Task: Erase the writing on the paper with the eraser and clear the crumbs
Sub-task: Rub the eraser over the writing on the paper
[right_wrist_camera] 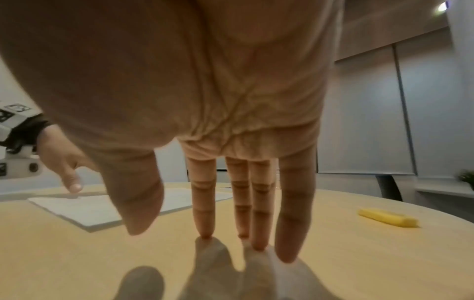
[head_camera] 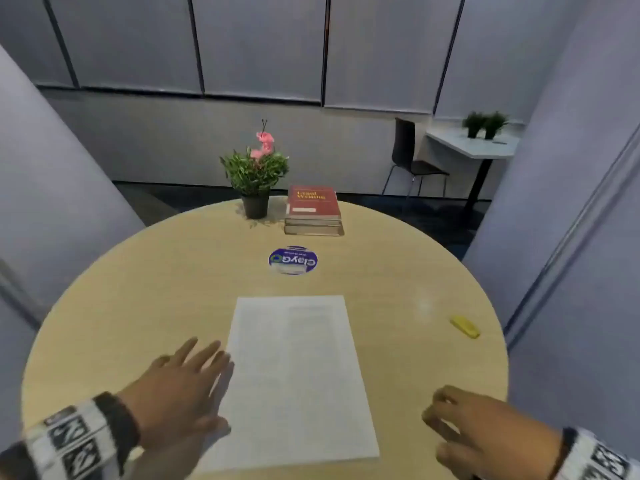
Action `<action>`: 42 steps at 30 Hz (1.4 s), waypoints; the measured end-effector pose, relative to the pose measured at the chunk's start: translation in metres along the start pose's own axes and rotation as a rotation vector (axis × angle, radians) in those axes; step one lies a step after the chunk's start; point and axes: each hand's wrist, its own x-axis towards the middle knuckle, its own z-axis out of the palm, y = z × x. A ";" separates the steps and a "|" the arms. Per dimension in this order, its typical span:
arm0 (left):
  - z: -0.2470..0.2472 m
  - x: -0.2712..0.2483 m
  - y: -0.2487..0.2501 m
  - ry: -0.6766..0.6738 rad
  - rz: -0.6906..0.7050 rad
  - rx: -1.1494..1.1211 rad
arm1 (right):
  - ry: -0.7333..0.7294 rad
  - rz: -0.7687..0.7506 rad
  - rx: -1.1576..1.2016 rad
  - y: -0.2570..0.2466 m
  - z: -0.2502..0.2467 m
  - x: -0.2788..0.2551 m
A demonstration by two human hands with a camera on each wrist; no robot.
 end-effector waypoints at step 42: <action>-0.005 0.022 -0.018 -0.389 -0.353 -0.341 | 0.389 -0.372 0.026 -0.179 -0.098 0.181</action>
